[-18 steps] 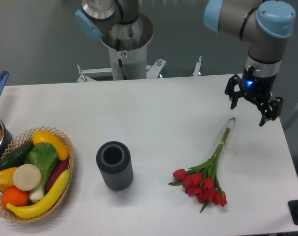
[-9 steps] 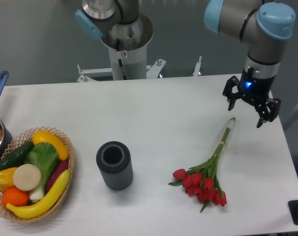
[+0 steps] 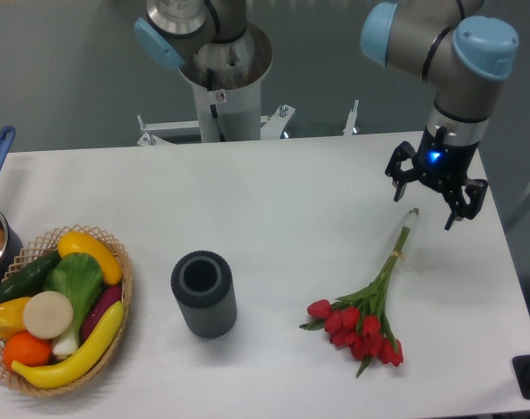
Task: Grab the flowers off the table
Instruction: 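Move the open gripper down toward the green stems of the red tulips, then lower the gripper around the tulip stems and close it, then lift the gripped tulip bouquet up off the table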
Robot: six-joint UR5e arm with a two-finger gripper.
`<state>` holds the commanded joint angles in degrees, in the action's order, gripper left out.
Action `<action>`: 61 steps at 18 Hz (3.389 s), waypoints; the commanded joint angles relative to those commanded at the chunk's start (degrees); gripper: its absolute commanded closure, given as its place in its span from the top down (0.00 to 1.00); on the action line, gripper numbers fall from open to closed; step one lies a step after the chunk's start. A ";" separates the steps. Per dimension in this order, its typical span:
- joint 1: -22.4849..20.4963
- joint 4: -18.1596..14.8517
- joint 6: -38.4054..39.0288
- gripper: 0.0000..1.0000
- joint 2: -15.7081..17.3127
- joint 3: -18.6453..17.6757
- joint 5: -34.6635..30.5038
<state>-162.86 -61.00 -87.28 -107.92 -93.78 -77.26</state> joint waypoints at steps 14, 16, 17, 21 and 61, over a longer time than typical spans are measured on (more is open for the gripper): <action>3.34 10.11 8.44 1.00 -8.79 0.52 -0.09; 4.39 10.20 8.44 1.00 -10.02 0.26 -0.09; 4.92 10.11 8.53 1.00 -10.81 0.26 -0.09; 5.19 10.11 8.35 1.00 -11.43 -0.09 -0.09; 5.80 12.58 10.02 0.13 -14.51 2.36 -2.02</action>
<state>-157.06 -48.43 -77.26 -122.43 -91.41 -79.28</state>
